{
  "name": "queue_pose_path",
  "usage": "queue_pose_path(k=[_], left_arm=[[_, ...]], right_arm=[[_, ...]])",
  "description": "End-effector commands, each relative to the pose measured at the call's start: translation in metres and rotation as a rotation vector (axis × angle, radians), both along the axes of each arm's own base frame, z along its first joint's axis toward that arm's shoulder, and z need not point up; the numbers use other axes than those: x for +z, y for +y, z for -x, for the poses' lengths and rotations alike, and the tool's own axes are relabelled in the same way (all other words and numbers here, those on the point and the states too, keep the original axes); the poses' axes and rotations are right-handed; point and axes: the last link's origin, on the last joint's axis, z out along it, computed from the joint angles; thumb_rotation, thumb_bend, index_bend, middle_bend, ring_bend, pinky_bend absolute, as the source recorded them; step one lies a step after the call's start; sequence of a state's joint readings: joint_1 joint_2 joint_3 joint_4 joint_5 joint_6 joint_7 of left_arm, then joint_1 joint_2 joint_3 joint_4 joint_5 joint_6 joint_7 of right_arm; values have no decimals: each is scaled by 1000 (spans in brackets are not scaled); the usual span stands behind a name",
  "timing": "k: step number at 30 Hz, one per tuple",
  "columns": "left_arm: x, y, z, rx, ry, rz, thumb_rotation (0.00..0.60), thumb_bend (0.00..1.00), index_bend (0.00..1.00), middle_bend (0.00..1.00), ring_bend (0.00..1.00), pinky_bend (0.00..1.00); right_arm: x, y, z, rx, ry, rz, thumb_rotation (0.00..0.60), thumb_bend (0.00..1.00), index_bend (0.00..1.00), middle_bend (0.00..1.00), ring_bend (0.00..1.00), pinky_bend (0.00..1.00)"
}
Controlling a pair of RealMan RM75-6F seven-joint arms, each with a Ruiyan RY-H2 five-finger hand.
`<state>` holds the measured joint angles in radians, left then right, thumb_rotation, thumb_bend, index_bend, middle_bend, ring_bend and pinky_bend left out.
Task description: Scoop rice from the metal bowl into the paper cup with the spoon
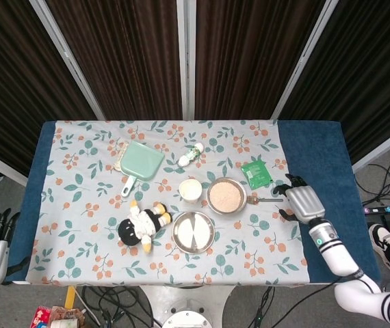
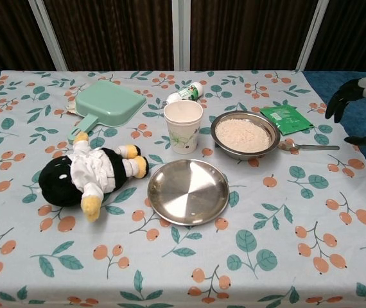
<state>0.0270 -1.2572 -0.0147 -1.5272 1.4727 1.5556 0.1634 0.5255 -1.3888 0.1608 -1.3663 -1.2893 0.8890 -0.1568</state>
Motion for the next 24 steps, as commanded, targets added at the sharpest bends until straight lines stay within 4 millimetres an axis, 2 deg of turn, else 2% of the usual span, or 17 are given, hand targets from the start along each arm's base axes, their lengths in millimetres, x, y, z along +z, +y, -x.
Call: queue_pose_path(k=[1, 14, 24], left_arm=[[-1, 1, 1, 2, 0, 3, 600, 109, 146, 126, 60, 68], [-3, 4, 2, 5, -4, 8, 600, 108, 146, 126, 60, 68], [-4, 2, 6, 20, -8, 11, 600, 109, 146, 126, 60, 68]], right_arm=[[-21, -14, -5, 13, 52, 3, 600, 228, 384, 382, 74, 121], [-49, -24, 11, 14, 169, 26, 600, 238, 434, 450, 119, 121], [-60, -31, 11, 10, 195, 15, 600, 253, 462, 481, 138, 121]])
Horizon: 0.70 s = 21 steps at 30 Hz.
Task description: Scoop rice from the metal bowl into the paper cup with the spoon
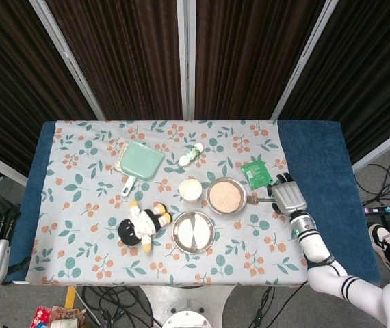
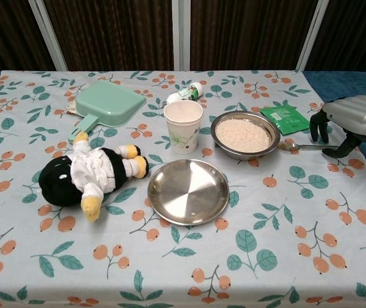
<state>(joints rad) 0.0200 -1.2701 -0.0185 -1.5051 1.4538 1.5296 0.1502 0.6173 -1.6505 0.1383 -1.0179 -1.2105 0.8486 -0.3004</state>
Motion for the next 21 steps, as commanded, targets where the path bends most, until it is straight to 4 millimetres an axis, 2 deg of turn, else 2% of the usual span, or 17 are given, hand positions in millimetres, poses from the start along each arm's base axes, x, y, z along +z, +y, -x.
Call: queue_pose_path(k=[1, 21], left_arm=[[0, 0, 0, 1, -1, -2, 600, 109, 146, 126, 60, 68], [-1, -2, 3, 9, -5, -5, 600, 109, 146, 126, 60, 68]], right_arm=[[-2, -1, -1, 4, 2, -2, 600, 252, 465, 483, 138, 121], [-11, -6, -6, 4, 20, -28, 600, 264, 510, 517, 168, 121]])
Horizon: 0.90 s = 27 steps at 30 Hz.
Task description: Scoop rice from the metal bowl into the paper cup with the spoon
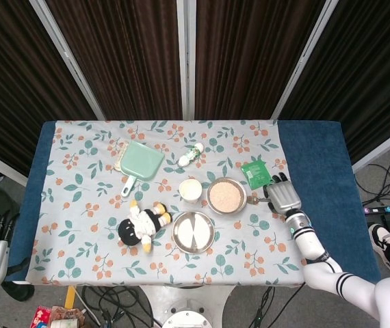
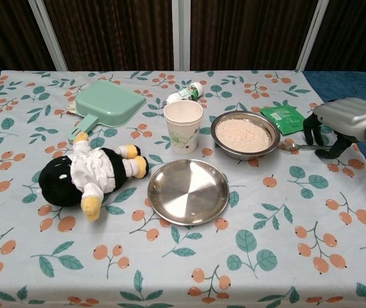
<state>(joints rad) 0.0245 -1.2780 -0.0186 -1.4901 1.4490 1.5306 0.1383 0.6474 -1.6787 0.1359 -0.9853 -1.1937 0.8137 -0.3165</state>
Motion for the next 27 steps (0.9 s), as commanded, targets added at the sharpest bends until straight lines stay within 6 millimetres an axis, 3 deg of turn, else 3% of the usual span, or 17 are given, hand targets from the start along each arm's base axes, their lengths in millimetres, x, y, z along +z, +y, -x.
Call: queue_pose_path(k=[1, 10, 15, 22, 27], left_arm=[[0, 0, 0, 1, -1, -2, 600, 109, 146, 126, 60, 68], [0, -2, 2, 3, -5, -8, 600, 108, 146, 126, 60, 68], [1, -2, 1, -1, -6, -11, 600, 108, 146, 126, 60, 68], [2, -2, 0, -9, -8, -18, 600, 109, 146, 126, 60, 68], [1, -3, 1, -10, -11, -17, 600, 109, 146, 126, 60, 68]], right_arm=[[-1, 0, 0, 0, 1, -1, 600, 264, 513, 521, 172, 121], [-1, -1, 1, -11, -4, -7, 600, 318, 560, 560, 202, 128], [9, 1, 1, -1, -10, -11, 600, 353, 596, 587, 227, 133], [54, 0, -9, 83, 53, -16, 600, 375, 623, 608, 237, 137], [87, -1, -39, 165, 83, -29, 600, 393, 639, 622, 247, 137]])
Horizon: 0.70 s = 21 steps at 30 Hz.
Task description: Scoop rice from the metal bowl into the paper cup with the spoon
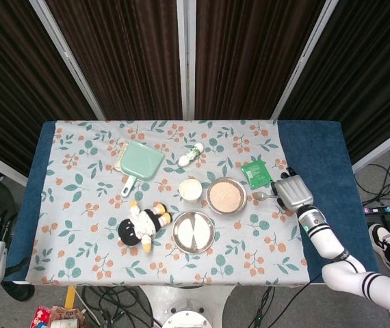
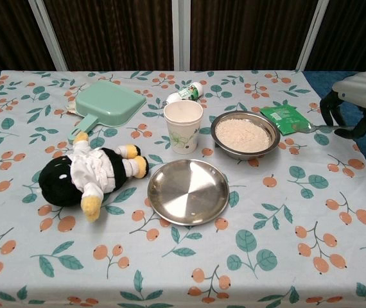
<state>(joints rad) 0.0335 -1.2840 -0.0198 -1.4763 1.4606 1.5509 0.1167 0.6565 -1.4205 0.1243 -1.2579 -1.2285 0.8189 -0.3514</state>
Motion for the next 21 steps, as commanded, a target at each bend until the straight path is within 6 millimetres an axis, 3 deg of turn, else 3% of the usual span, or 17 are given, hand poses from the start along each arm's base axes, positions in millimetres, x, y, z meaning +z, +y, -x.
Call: queue_pose_path(k=[1, 4, 10, 21], left_arm=[[0, 0, 0, -1, -2, 0, 600, 109, 146, 126, 60, 68], [0, 0, 0, -3, -5, -4, 600, 109, 146, 126, 60, 68], [0, -1, 4, 2, -13, -8, 600, 108, 145, 126, 60, 68], [-2, -5, 9, 4, -31, -13, 600, 108, 145, 126, 60, 68]], right_arm=[[30, -5, -33, 98, 55, -16, 600, 394, 641, 622, 247, 137], [27, -11, -54, 147, 101, -58, 600, 395, 646, 623, 247, 138], [-6, -27, -95, 229, 215, -147, 600, 401, 652, 623, 247, 131], [-48, -35, -121, 262, 431, -178, 600, 407, 653, 623, 247, 97]])
